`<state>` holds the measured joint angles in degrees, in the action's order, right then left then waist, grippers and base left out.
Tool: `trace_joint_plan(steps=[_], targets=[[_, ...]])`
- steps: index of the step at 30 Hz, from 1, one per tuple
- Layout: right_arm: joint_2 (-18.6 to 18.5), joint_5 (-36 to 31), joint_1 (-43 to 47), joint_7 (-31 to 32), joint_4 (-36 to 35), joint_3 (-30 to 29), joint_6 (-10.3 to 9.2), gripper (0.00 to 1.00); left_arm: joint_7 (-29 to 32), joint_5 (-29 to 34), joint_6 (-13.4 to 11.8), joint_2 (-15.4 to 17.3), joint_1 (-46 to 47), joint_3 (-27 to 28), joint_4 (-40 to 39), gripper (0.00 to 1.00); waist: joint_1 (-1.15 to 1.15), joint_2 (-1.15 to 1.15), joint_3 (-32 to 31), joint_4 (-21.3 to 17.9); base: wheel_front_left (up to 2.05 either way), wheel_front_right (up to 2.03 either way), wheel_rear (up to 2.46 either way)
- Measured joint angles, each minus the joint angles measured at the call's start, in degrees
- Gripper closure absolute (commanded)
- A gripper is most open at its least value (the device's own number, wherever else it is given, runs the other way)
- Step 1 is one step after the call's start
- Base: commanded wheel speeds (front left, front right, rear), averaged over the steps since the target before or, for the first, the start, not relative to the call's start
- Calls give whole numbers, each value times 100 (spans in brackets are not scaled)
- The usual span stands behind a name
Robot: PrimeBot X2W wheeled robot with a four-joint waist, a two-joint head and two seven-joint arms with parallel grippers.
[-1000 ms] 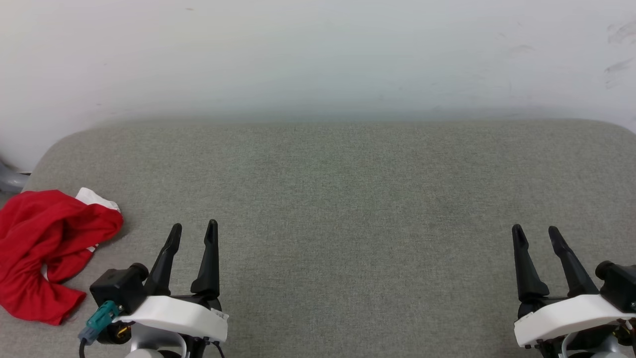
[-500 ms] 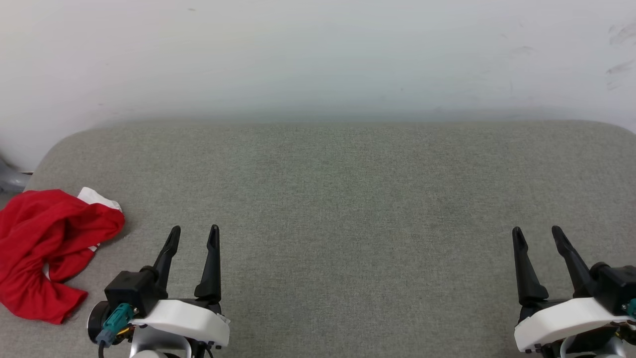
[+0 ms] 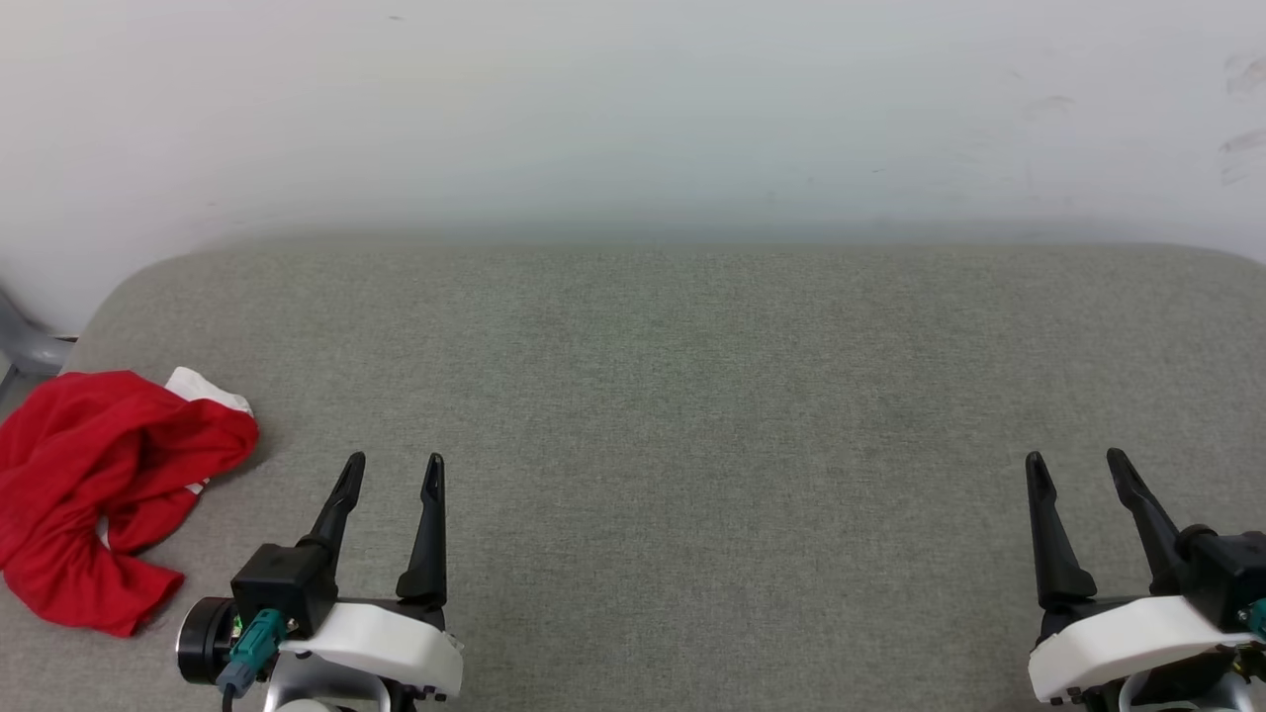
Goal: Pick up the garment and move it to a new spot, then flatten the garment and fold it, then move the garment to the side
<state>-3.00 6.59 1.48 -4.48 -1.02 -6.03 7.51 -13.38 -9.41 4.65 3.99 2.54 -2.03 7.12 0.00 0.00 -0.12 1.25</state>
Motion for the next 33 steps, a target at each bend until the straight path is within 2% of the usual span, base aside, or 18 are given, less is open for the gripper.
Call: trace_joint_plan(steps=[7, 14, 33], targets=[[1, -202, 33, -55, -43, -40, 0, 0, -75, 177, 41, -30, 12, 20, 37, 0, 0, 0, 12, 150, 0, 0, 0], [2, -392, 38, -115, -104, 42, 0, 0, -144, 391, 69, -49, 57, 70, 68, 0, 0, 0, 35, 474, 0, 0, 0], [8, -310, -46, -231, -14, 499, 1, 0, -170, 381, 96, -77, 137, 293, 159, 0, 0, 0, 111, 1980, 0, 0, 0]])
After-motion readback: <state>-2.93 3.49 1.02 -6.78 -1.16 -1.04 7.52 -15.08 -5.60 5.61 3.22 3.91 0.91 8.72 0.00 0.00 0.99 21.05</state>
